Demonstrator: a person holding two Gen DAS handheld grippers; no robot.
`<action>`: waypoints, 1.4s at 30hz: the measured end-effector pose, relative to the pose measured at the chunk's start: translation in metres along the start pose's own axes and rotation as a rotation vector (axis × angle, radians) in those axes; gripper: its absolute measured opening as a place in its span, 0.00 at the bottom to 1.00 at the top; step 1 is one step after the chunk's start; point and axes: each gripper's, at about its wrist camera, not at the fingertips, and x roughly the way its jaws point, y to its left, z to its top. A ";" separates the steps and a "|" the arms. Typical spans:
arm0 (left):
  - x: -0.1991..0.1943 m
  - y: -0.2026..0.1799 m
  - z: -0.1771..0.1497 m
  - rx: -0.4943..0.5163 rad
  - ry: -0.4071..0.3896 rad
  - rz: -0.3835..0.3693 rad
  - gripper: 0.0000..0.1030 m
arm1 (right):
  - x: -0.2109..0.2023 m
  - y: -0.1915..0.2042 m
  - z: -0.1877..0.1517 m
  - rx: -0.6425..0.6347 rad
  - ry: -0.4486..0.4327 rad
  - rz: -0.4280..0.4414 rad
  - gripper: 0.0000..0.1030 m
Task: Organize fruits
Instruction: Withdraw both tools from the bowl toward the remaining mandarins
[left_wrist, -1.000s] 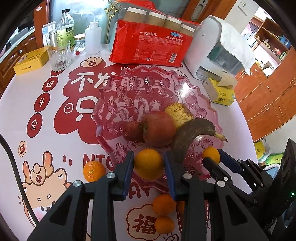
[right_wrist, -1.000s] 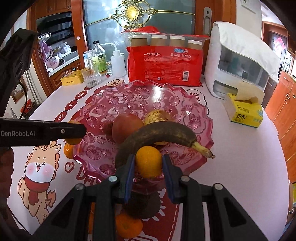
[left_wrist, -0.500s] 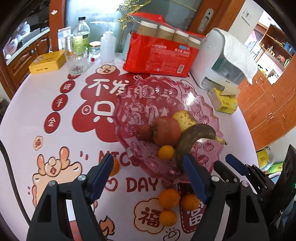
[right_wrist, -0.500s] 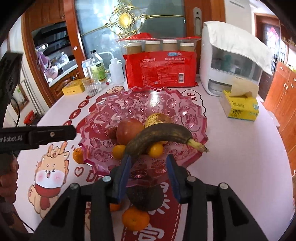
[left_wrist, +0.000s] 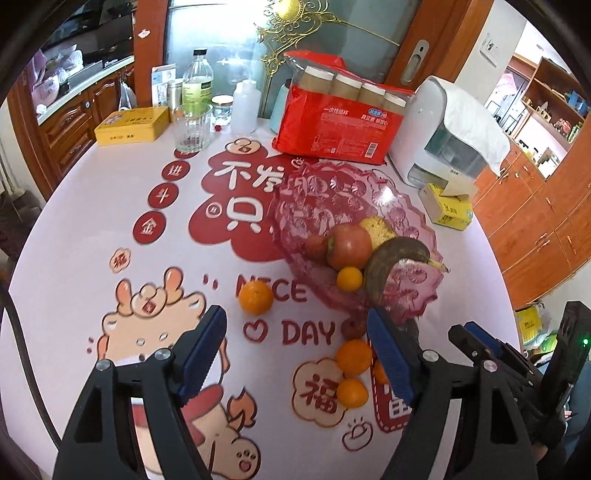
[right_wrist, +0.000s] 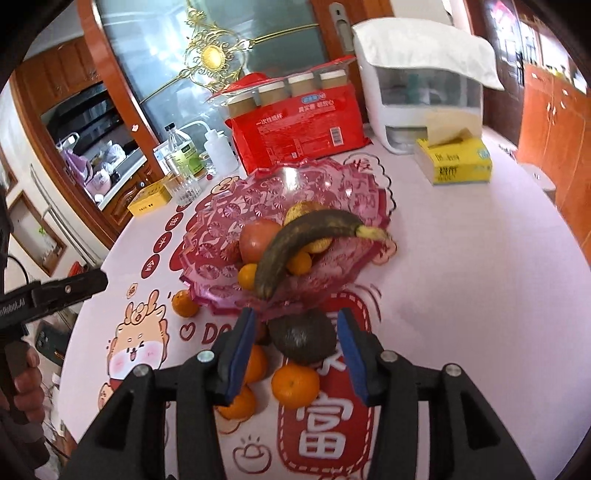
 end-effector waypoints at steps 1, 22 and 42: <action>-0.002 0.002 -0.004 -0.001 0.004 0.001 0.75 | -0.001 -0.002 -0.003 0.019 0.010 0.011 0.45; 0.015 0.035 -0.004 0.222 0.208 0.064 0.85 | 0.021 0.015 -0.075 0.262 0.202 0.116 0.45; 0.113 0.045 0.024 0.423 0.393 0.055 0.87 | 0.062 0.060 -0.088 0.213 0.298 -0.014 0.45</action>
